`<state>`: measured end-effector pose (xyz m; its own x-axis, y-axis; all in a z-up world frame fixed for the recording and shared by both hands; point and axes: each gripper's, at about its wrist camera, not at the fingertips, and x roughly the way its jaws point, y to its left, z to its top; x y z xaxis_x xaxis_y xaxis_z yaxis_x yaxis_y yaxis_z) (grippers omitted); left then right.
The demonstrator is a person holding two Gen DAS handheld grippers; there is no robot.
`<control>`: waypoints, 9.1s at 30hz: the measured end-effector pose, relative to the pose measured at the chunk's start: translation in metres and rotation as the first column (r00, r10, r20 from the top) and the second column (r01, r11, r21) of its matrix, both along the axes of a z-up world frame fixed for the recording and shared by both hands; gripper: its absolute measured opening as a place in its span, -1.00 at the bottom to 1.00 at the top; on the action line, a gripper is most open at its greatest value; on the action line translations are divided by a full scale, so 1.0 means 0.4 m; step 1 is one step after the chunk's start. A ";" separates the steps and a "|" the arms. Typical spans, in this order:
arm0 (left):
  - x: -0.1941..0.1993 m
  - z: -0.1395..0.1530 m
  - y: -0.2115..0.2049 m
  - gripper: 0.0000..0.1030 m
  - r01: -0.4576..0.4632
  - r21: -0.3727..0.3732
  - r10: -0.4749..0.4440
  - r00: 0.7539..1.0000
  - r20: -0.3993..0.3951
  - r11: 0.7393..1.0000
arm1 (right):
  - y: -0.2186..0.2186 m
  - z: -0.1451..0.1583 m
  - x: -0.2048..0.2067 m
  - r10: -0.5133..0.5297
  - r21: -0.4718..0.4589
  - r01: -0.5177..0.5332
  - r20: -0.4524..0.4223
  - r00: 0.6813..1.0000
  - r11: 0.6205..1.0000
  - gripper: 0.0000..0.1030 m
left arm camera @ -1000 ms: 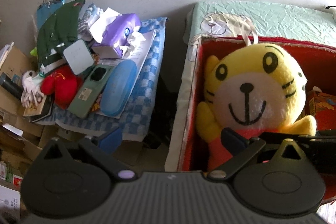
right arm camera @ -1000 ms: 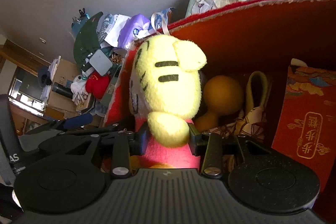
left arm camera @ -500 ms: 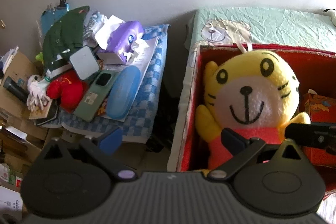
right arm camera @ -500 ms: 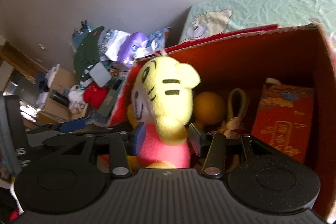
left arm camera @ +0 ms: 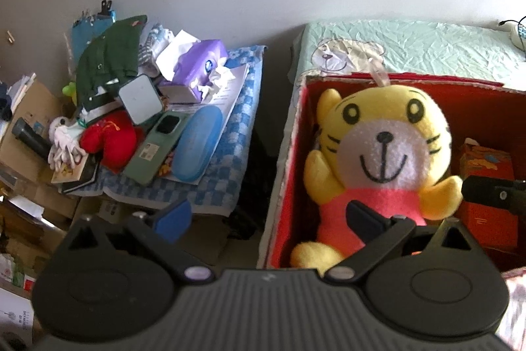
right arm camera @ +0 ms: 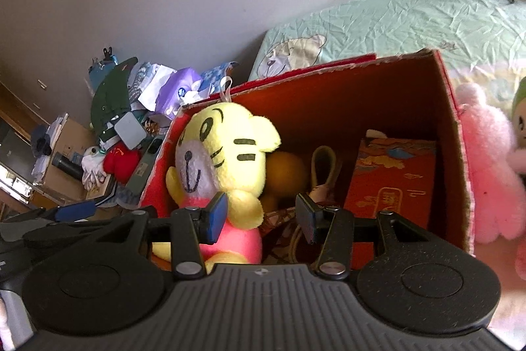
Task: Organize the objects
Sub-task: 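Lower the tiger plush into the red box and open the right gripper, then withdraw the right gripper from the box toward the white bunny plush, then close the right gripper on the white bunny with blue plaid ears, then lift the white bunny plush with the right gripper toward the red box, then carry the bunny over the red box and lower it beside the tiger, then open the right gripper to release the bunny in the box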
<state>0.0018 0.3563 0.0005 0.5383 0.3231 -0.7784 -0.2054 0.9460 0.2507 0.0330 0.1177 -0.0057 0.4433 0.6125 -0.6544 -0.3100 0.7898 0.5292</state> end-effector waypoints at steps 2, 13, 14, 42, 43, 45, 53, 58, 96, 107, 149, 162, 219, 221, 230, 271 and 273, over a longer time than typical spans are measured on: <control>-0.009 0.008 -0.011 0.95 0.002 -0.006 -0.002 1.000 0.005 1.000 | -0.008 0.009 -0.008 -0.005 -0.016 0.005 0.018 1.000 1.000 -0.05; -0.056 0.038 -0.132 0.96 0.051 -0.002 -0.051 0.998 0.033 0.999 | -0.082 0.055 -0.043 -0.038 -0.157 0.052 0.091 0.995 0.986 -0.05; -0.061 0.039 -0.145 0.96 0.055 -0.004 -0.055 0.998 0.034 0.998 | -0.092 0.058 -0.045 -0.042 -0.163 0.057 0.093 0.995 0.985 -0.05; -0.094 0.040 -0.686 0.98 0.350 -0.079 -0.346 0.937 0.055 0.934 | -0.535 0.048 -0.086 -0.205 -0.309 0.229 0.109 0.973 0.923 0.17; -0.093 0.035 -0.706 0.98 0.361 -0.085 -0.358 0.932 0.052 0.929 | -0.553 0.043 -0.084 -0.217 -0.317 0.240 0.109 0.970 0.917 0.18; -0.093 0.023 -0.741 0.98 0.381 -0.097 -0.378 0.925 0.047 0.919 | -0.581 0.036 -0.082 -0.235 -0.323 0.257 0.105 0.966 0.911 0.19; -0.082 -0.021 -0.852 0.98 0.439 -0.127 -0.440 0.898 0.027 0.889 | -0.667 -0.005 -0.070 -0.291 -0.347 0.298 0.075 0.954 0.889 0.21; -0.070 -0.062 -0.890 0.98 0.450 -0.158 -0.455 0.890 0.003 0.879 | -0.694 -0.036 -0.058 -0.302 -0.361 0.302 0.057 0.952 0.882 0.38; 0.012 -0.196 -1.020 0.76 0.682 -0.299 -0.714 0.700 0.003 0.667 | -0.869 -0.252 0.107 -0.330 0.151 0.394 -0.327 0.885 0.907 0.08; 0.007 -0.199 -1.038 0.68 0.723 -0.316 -0.760 0.650 0.008 0.615 | -0.948 -0.189 0.039 -0.289 0.038 0.312 -0.288 0.913 0.949 0.03; 0.066 -0.284 -1.034 -0.18 0.637 -0.414 -0.719 0.692 -0.065 0.650 | -0.900 -0.267 0.045 -0.196 0.166 0.233 -0.214 0.957 0.958 0.38; 0.020 -0.253 -1.052 -0.31 0.670 -0.389 -0.742 0.668 -0.056 0.633 | -0.906 -0.207 0.009 -0.152 0.138 0.182 -0.199 0.968 0.974 0.18; 0.057 -0.074 -0.276 -0.34 0.601 -0.257 -0.595 0.796 0.109 0.757 | -0.076 -0.019 0.066 0.059 -0.030 -0.060 -0.028 0.998 0.998 0.17; 0.068 -0.094 -0.273 -0.33 0.591 -0.255 -0.591 0.802 0.085 0.765 | -0.067 -0.040 0.077 0.052 -0.037 -0.054 -0.068 0.996 0.998 0.17; 0.099 -0.141 -0.266 -0.27 0.534 -0.273 -0.549 0.835 0.026 0.800 | -0.025 -0.081 0.108 0.059 -0.052 -0.068 -0.150 0.987 0.996 0.18; 0.119 -0.157 -0.230 -0.07 0.405 -0.271 -0.436 0.898 -0.064 0.873 | -0.032 -0.086 0.088 0.000 0.087 0.006 -0.072 0.997 0.996 -0.42; 0.119 -0.161 -0.228 -0.07 0.400 -0.274 -0.432 0.900 -0.064 0.875 | -0.032 -0.086 0.083 0.001 0.075 0.003 -0.053 0.999 0.997 -0.41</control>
